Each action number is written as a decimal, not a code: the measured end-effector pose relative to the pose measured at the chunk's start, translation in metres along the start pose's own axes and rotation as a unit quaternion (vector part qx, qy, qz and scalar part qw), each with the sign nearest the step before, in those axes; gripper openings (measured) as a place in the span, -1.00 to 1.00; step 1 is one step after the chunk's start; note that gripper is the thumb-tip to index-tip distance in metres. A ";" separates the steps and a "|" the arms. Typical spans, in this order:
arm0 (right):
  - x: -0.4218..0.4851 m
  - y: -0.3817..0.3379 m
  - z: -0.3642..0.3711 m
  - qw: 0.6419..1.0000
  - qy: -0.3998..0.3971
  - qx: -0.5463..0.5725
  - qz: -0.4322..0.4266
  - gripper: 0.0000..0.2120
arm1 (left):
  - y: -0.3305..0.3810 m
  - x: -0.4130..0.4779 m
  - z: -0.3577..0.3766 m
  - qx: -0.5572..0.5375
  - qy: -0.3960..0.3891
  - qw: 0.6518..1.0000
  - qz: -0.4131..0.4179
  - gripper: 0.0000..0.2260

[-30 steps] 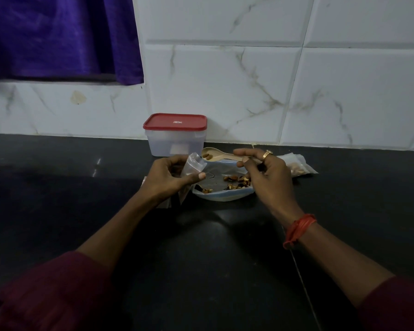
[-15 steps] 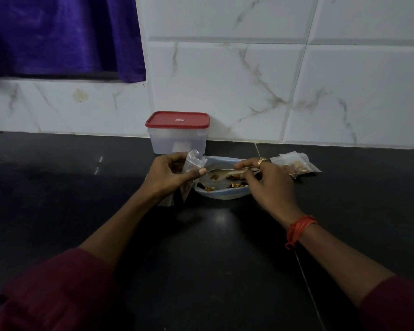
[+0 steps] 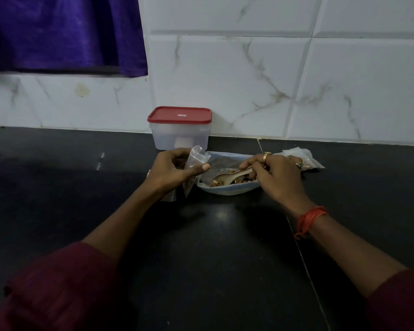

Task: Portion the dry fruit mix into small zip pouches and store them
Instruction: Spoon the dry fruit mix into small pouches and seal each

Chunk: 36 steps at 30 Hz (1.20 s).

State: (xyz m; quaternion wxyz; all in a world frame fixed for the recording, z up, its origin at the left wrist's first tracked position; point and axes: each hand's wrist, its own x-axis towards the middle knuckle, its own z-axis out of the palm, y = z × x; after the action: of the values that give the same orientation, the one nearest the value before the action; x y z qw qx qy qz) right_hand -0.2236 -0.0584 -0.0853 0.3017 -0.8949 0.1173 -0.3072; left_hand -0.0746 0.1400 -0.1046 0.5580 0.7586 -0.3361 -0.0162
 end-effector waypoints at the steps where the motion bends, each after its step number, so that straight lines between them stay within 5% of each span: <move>1: 0.001 0.002 0.000 1.000 -0.006 0.007 0.008 -0.71 | 0.000 0.000 0.000 0.001 0.001 1.000 0.001 -0.58; 10: -0.004 -0.010 0.013 0.994 -0.066 0.060 0.069 -0.73 | 0.000 -0.001 0.000 0.003 -0.002 1.000 0.003 -0.57; 23: 0.000 -0.007 0.000 0.961 0.033 0.202 0.186 -0.69 | 0.002 -0.003 0.000 -0.010 -0.007 1.000 0.005 -0.61; 28: 0.001 -0.011 -0.002 0.965 0.064 0.229 0.114 -0.71 | 0.003 -0.004 0.002 -0.004 -0.015 1.000 0.013 -0.62; 32: -0.007 -0.015 0.008 0.994 0.006 0.084 -0.063 -0.77 | 0.004 -0.005 0.003 -0.008 -0.014 1.000 0.021 -0.64; 36: -0.009 -0.017 0.014 0.995 0.011 0.070 -0.074 -0.78 | 0.005 -0.005 0.002 -0.004 -0.013 1.000 0.024 -0.65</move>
State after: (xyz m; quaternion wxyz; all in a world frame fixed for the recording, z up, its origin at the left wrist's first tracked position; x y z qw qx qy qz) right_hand -0.2212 -0.0351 -0.0883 0.3387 -0.8743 0.0327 -0.3461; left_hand -0.0814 0.1399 -0.1032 0.5565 0.7480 -0.3614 -0.0145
